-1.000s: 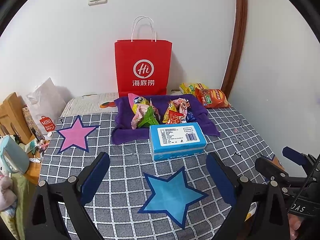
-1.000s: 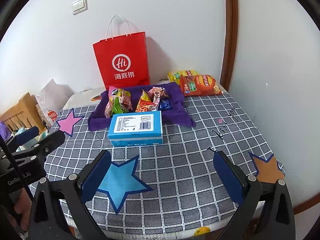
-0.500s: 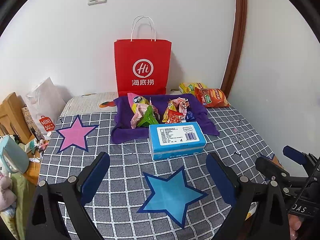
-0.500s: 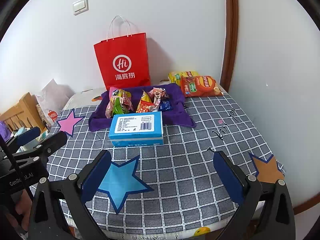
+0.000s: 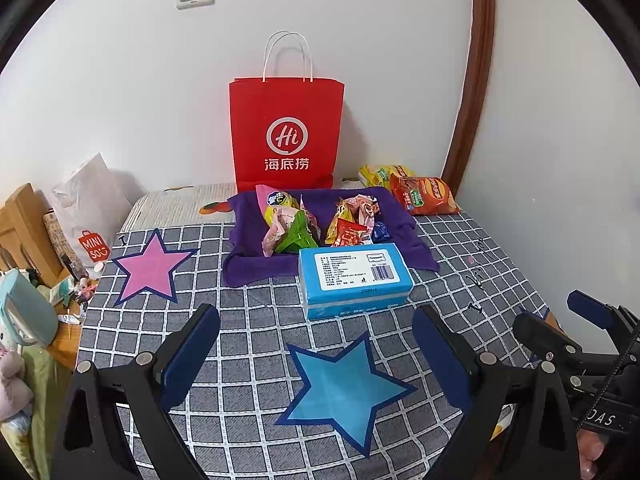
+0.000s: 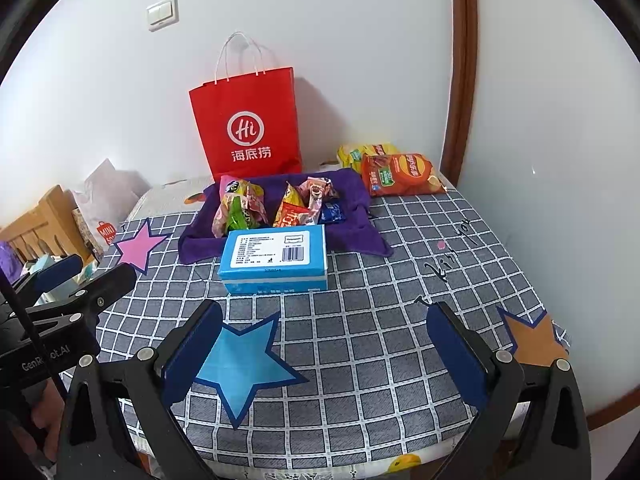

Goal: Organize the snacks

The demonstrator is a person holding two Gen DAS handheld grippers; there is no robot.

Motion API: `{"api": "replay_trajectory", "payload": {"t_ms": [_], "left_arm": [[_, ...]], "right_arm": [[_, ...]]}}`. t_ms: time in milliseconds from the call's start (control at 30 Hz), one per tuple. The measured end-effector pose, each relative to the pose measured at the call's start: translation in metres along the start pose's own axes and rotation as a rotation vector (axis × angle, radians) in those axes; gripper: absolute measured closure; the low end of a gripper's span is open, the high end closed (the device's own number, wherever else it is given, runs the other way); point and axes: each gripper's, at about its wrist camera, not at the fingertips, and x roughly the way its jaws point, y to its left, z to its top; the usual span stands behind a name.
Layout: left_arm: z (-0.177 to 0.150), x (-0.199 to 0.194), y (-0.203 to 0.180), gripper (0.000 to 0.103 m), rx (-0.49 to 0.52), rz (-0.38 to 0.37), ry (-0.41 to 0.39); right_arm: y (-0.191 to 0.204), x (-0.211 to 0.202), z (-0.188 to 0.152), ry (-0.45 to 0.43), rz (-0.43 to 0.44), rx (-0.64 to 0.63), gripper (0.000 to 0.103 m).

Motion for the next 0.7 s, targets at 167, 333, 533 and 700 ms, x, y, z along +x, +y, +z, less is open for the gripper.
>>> {"api": "replay_trajectory", "payload": {"t_ms": [167, 333, 533, 700], "left_arm": [[0.0004, -0.0003, -0.0001, 0.006, -0.001, -0.001, 0.000], [0.0002, -0.0002, -0.0002, 0.006, -0.001, -0.001, -0.001], [0.0009, 0.0002, -0.0009, 0.006, 0.003, -0.004, 0.000], [0.0009, 0.0003, -0.0009, 0.006, 0.003, -0.004, -0.001]], "right_arm": [[0.0018, -0.0015, 0.0017, -0.004, 0.003, -0.008, 0.002], [0.0019, -0.0019, 0.0020, -0.006, 0.004, -0.010, 0.002], [0.0022, -0.0024, 0.0026, -0.010, 0.006, -0.015, 0.002], [0.0025, -0.0039, 0.0032, -0.014, 0.009, -0.015, 0.002]]}}
